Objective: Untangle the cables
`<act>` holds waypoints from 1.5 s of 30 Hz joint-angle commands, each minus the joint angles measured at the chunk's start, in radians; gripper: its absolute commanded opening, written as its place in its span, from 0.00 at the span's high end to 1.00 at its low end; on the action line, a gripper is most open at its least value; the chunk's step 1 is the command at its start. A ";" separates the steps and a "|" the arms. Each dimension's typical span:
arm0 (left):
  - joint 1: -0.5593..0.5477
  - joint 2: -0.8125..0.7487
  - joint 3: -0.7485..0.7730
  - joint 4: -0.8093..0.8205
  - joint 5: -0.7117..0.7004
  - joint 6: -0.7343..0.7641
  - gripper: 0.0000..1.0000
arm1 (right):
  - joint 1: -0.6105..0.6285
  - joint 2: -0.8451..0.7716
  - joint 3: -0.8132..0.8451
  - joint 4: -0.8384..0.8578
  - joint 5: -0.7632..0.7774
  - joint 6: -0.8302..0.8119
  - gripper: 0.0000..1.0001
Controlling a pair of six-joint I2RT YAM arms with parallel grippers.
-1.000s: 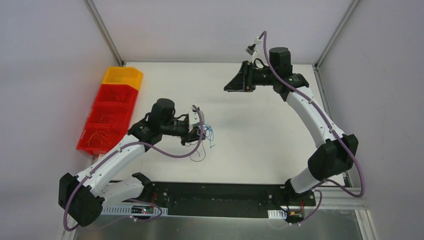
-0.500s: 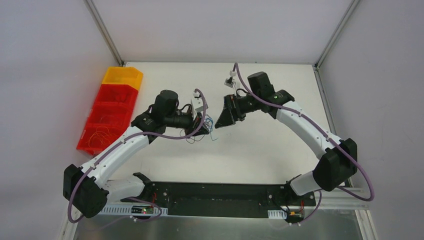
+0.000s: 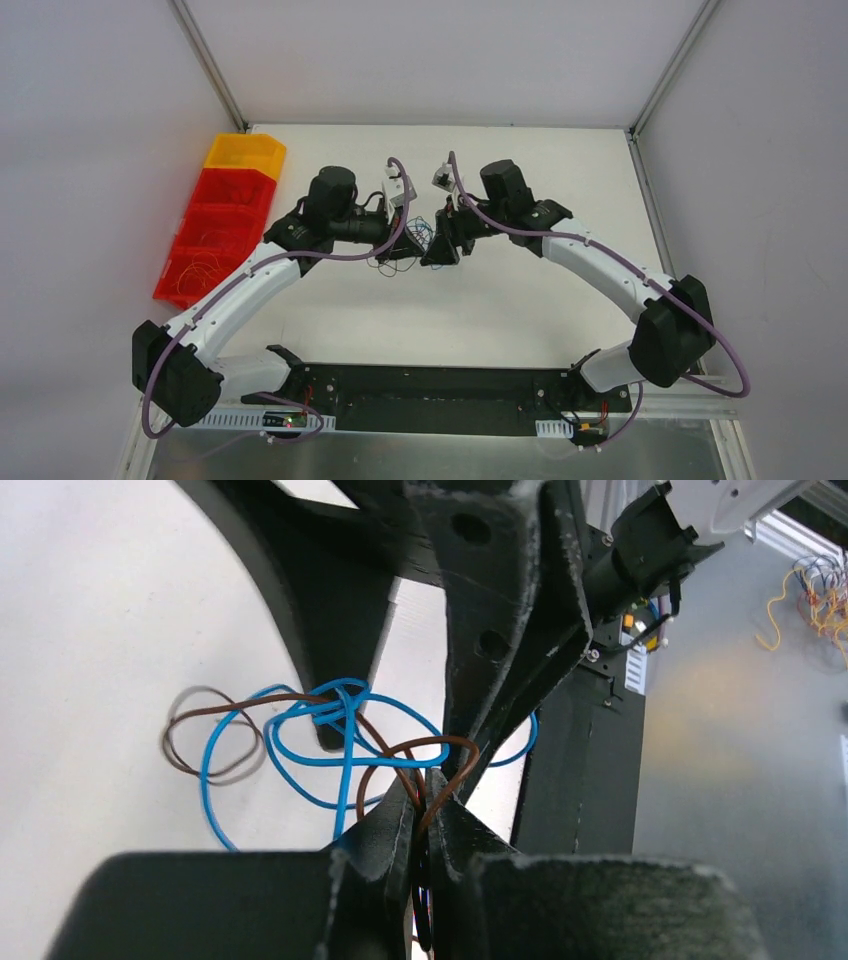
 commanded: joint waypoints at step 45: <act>0.877 0.216 0.774 -0.403 0.072 -0.096 1.00 | -0.522 0.114 -0.095 -0.142 0.660 -0.115 1.00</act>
